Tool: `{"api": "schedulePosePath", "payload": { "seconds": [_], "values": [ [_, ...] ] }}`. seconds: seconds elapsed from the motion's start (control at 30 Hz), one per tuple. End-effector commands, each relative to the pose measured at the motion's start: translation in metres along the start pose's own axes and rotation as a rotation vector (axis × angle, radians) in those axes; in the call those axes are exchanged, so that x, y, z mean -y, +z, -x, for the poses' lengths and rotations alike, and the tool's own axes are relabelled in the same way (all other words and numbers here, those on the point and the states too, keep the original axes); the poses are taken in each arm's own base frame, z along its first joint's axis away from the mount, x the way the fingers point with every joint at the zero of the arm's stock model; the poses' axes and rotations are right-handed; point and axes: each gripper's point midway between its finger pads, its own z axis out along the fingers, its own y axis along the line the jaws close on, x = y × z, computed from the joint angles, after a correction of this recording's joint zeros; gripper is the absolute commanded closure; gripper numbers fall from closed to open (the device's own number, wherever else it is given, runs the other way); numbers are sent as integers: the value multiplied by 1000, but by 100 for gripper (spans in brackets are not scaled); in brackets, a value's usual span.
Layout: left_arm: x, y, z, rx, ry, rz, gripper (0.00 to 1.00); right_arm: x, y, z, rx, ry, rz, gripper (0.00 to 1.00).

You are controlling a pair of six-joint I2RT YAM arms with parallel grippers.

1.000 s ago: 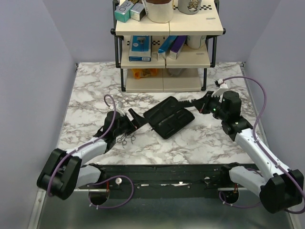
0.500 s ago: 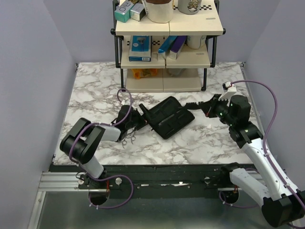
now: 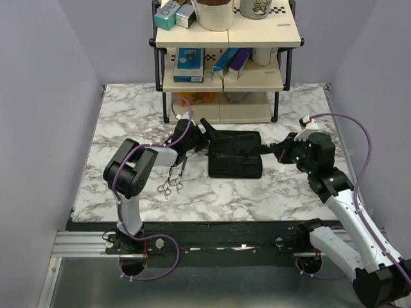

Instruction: Sort the hair-cutting tools

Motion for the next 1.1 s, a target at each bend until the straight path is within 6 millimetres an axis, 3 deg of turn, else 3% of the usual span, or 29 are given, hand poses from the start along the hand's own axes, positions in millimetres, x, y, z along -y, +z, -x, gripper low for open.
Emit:
{"api": "schedulePosePath", "payload": {
  "seconds": [0.0, 0.17, 0.3, 0.5, 0.67, 0.73, 0.77, 1.07],
  "values": [
    [6, 17, 3, -28, 30, -2, 3, 17, 1, 1, 7, -3, -91, 99],
    [-3, 11, 6, -20, 85, 59, 4, 26, 9, 6, 26, 26, -147, 99],
    [-13, -9, 8, -35, 141, 162, 4, 37, 15, 10, 50, 31, -198, 99],
    [-12, -27, 6, -54, 202, 227, 4, 33, 32, 12, 43, 41, -150, 99],
    [0, -14, 10, -66, 206, 190, 4, 43, 43, 11, 32, 63, -128, 99],
    [-5, -5, 7, -86, 202, 198, 4, 46, 46, 12, 25, 72, -110, 99],
    [1, -1, 10, -84, 200, 184, 4, 49, 51, 6, -6, 89, -98, 99],
    [-11, 24, 9, -101, 193, 215, 5, 47, 65, -19, -119, 146, -12, 99]
  ]
}}
